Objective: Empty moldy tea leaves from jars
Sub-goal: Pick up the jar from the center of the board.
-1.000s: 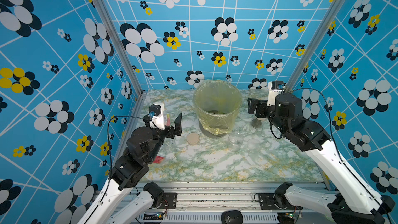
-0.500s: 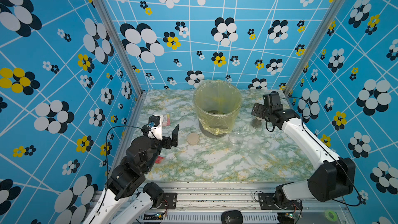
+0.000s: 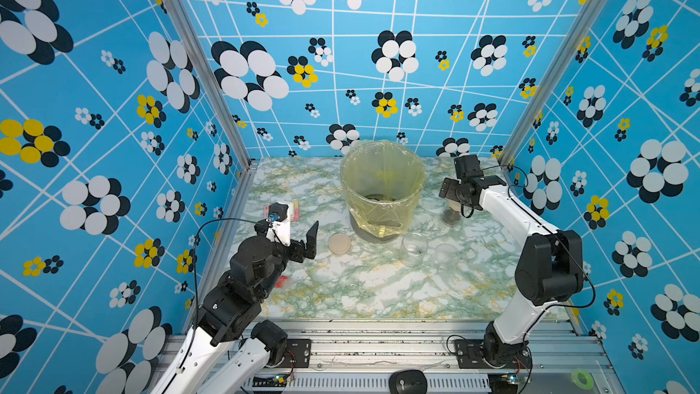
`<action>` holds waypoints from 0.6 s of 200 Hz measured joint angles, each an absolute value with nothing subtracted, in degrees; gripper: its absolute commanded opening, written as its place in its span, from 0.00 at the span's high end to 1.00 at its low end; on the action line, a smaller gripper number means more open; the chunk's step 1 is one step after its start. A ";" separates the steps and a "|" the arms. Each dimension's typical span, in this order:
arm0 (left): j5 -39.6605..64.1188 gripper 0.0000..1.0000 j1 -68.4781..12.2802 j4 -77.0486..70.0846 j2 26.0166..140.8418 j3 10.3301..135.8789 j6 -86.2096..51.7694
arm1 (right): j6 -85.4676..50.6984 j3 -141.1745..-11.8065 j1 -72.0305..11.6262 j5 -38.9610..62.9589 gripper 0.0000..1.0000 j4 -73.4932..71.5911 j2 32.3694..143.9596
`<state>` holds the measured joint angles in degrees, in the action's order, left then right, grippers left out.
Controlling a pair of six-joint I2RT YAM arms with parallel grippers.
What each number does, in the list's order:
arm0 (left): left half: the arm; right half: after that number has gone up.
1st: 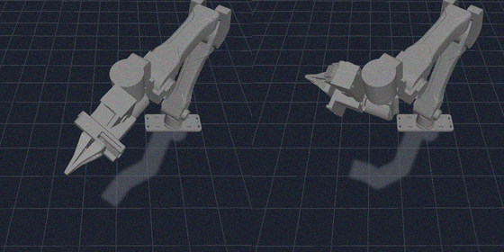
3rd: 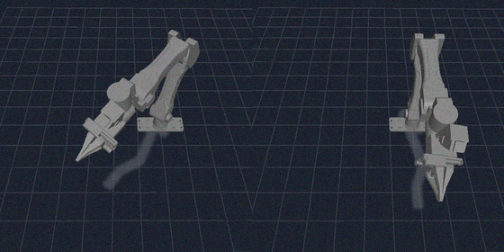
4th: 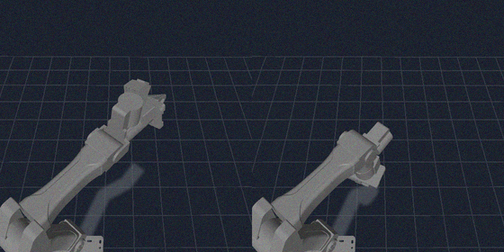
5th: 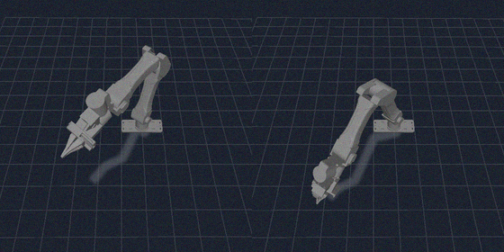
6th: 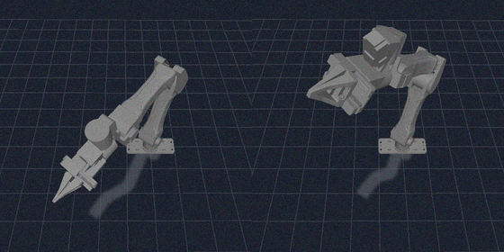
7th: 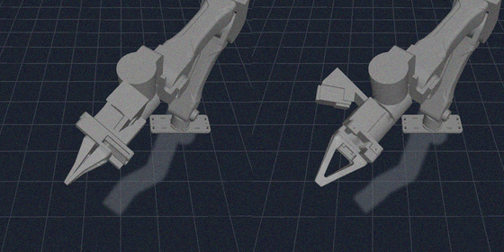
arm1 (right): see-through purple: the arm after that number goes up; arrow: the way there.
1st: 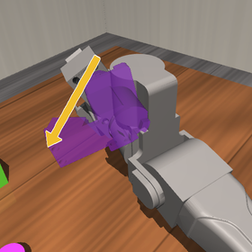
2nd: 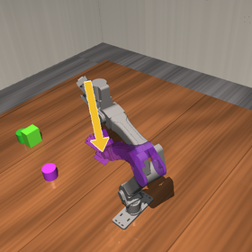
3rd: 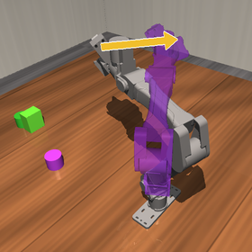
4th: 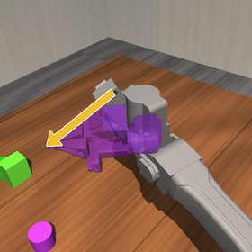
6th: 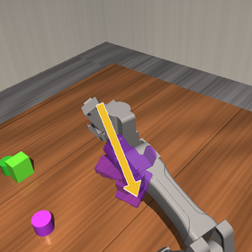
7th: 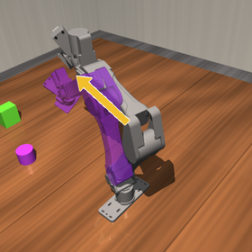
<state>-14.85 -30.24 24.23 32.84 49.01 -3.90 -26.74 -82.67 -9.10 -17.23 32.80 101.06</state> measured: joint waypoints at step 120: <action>-10.74 0.01 -27.38 23.97 34.44 48.75 -4.75 | -25.50 -85.14 -7.62 -14.98 0.01 34.57 106.65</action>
<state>-10.74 -27.38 23.97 34.44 48.75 -4.75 -25.50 -85.14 -7.62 -14.98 34.57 106.65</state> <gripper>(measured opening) 0.991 0.991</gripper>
